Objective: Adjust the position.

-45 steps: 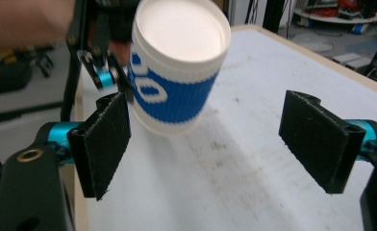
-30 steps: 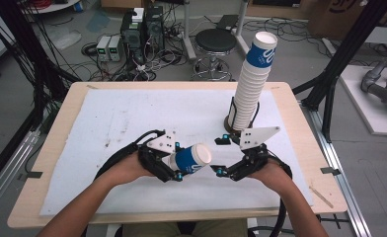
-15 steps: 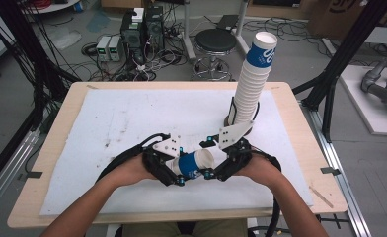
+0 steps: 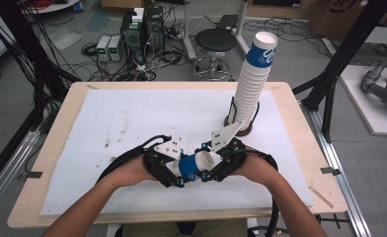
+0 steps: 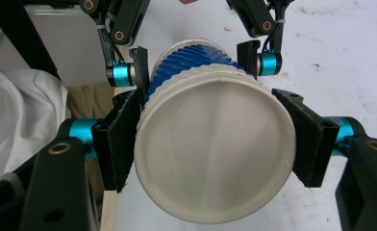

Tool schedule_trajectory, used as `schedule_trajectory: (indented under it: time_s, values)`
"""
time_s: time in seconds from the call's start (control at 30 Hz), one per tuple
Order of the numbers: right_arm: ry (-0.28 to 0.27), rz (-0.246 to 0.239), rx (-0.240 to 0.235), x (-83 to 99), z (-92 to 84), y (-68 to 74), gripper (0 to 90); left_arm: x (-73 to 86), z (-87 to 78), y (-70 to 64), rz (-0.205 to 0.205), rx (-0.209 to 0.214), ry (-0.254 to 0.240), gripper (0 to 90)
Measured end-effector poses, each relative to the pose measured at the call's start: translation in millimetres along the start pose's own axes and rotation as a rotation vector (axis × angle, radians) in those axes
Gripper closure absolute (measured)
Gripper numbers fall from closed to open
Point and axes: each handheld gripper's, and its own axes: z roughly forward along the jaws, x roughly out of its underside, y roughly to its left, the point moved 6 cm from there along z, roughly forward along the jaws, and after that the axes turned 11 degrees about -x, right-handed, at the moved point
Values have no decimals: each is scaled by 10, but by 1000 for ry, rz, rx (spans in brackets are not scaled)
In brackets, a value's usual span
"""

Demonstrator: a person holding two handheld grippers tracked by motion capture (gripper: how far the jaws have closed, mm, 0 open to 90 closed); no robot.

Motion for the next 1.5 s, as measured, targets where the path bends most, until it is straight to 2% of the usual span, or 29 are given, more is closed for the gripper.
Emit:
schedule_trajectory:
  time_s: [0.17, 0.27, 0.33, 0.6, 0.73, 0.97, 1.3, 1.5]
  values:
    - [5, 5, -5, 15, -5, 5, 309, 3, 14, -8, 0, -2, -5, 269]
    - [10, 6, -6, 24, -5, 5, 308, 13, 28, -15, -26, 4, -32, 235]
    - [3, 12, -12, 28, -13, 11, 307, 18, 22, -4, -65, 13, -68, 198]
    - [-76, 50, 1, 102, -130, -8, 303, 100, -95, 64, -126, -29, -219, 189]
    - [-108, 62, 12, 167, -186, -15, 303, 139, -154, 85, -154, -43, -274, 188]
    - [-199, 91, 34, 280, -253, -12, 303, 155, -219, 92, -203, -62, -381, 179]
    - [-346, 104, 37, 389, -230, 14, 303, 165, -235, 89, -233, -72, -477, 167]
    - [-401, 111, 27, 428, -174, 22, 303, 135, -239, 85, -233, -82, -511, 166]
